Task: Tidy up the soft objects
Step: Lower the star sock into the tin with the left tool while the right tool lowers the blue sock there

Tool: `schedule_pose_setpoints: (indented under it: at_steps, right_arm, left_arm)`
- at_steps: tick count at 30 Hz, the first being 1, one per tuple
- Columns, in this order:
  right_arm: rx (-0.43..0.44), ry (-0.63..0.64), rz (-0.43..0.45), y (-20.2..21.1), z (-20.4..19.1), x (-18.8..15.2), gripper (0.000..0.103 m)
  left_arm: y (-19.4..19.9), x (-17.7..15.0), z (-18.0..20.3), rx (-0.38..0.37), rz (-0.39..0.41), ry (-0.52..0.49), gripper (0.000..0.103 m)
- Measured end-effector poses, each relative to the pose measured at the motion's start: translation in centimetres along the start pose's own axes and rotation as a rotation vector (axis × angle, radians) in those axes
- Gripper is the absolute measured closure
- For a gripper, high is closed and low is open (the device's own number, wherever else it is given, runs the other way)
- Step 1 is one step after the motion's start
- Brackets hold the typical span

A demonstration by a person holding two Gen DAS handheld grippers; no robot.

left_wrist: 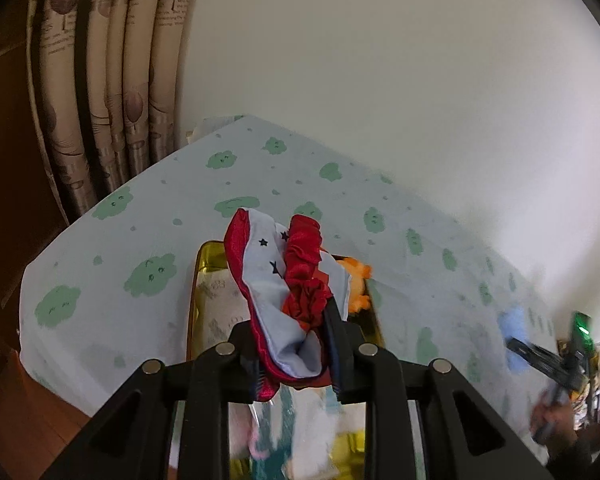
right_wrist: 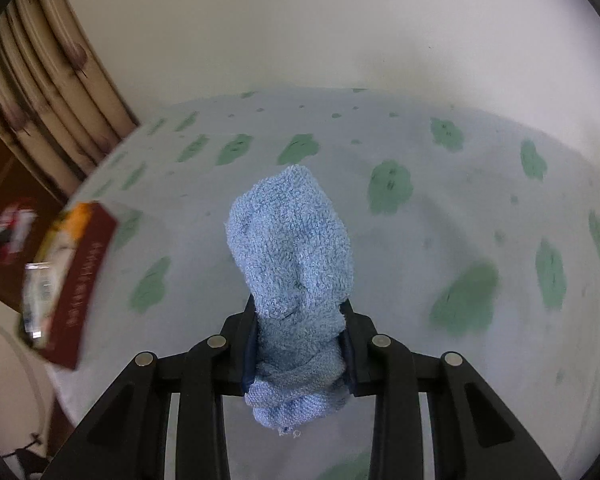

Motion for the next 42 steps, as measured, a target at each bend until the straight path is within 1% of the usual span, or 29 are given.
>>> schedule_pose_setpoints:
  at_steps: [2,5,6,8,10,11,14,15,17,18,20,22,23,25,28,30,32,36,39,42]
  right_arm:
    - [0.035,-0.044,0.003,1.3,0.2,-1.4,0.073]
    - [0.057,-0.077,0.008,2.0,-0.4,-2.3,0.073]
    - [0.061,-0.079,0.009,2.4,-0.7,-2.6,0.073]
    - [0.070,-0.082,0.010,3.0,-1.1,-3.3,0.073]
    - [0.069,-0.076,0.013,3.3,-1.7,-3.7,0.073]
    - [0.076,-0.068,0.007,3.4,-2.2,-3.8,0.073]
    - [0.108,-0.059,-0.006,3.5,-3.5,-4.2,0.073]
    - [0.121,-0.053,-0.007,3.5,-4.0,-4.2,0.073]
    - [0.166,-0.032,-0.012,3.6,-5.9,-4.0,0.073]
    - [0.186,-0.019,-0.015,3.6,-6.8,-3.8,0.073]
    - [0.230,0.033,-0.016,3.6,-9.9,-3.2,0.073]
    - [0.284,0.078,-0.027,3.3,-12.9,-2.6,0.073]
    - [0.315,0.106,-0.039,2.9,-14.8,-2.2,0.073]
    - [0.343,0.162,-0.060,1.6,-18.4,-1.7,0.073]
    - [0.382,0.200,-0.107,-0.9,-22.4,-1.5,0.073]
    - [0.381,0.214,-0.125,-2.5,-24.1,-1.6,0.073]
    - [0.393,0.205,-0.155,-4.3,-25.8,-1.8,0.073]
    - [0.387,0.184,-0.183,-6.7,-27.7,-2.4,0.072]
    - [0.371,0.170,-0.200,-8.2,-28.2,-2.5,0.072]
    - [0.356,0.154,-0.205,-9.4,-29.0,-2.8,0.072]
  left_arm:
    - [-1.4,0.2,-0.2,0.014,-0.017,-0.005,0.078]
    - [-3.2,0.2,-0.4,0.031,-0.033,-0.031,0.072]
    - [-3.7,0.2,-0.4,0.042,-0.044,-0.039,0.068]
    - [-4.8,0.1,-0.7,0.039,-0.070,-0.047,0.063]
    - [-5.1,-0.1,-1.0,0.046,-0.068,-0.039,0.049]
    - [-5.1,-0.1,-1.2,0.058,-0.068,-0.031,0.047]
    - [-4.2,-0.2,-1.4,0.142,-0.041,-0.045,0.042]
    - [-3.9,-0.3,-1.2,0.191,-0.045,-0.065,0.039]
    - [-3.2,-0.3,-1.1,0.251,-0.062,-0.085,0.039]
    - [-2.4,-0.5,-1.0,0.260,-0.055,-0.088,0.039]
    - [-0.8,-0.8,-0.6,0.240,-0.027,-0.088,0.039]
    - [0.9,-1.7,-0.4,0.216,-0.010,-0.060,0.039]
    - [2.0,-2.5,-0.3,0.204,0.000,-0.029,0.039]
    - [3.5,-4.2,0.1,0.183,0.018,0.012,0.039]
    - [5.4,-7.5,0.9,0.241,0.024,0.038,0.039]
    - [6.4,-9.6,1.4,0.301,0.037,0.029,0.038]
    - [6.6,-11.2,1.8,0.351,0.026,0.003,0.038]
    - [6.4,-12.9,2.0,0.448,0.017,-0.062,0.038]
    - [6.3,-13.2,1.5,0.441,0.026,-0.059,0.038]
    - [6.2,-13.5,0.8,0.407,0.031,-0.041,0.038]
Point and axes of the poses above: each gripper's, at about its wrist camera, not at the fingertips, and y roughly against the way its jaws point, z to its right, x to its top, the point moved 1 cm from there along -y, roughly the way its jaws point, and after that the axes turned 13 degrees about -y, right-handed, at the moved point
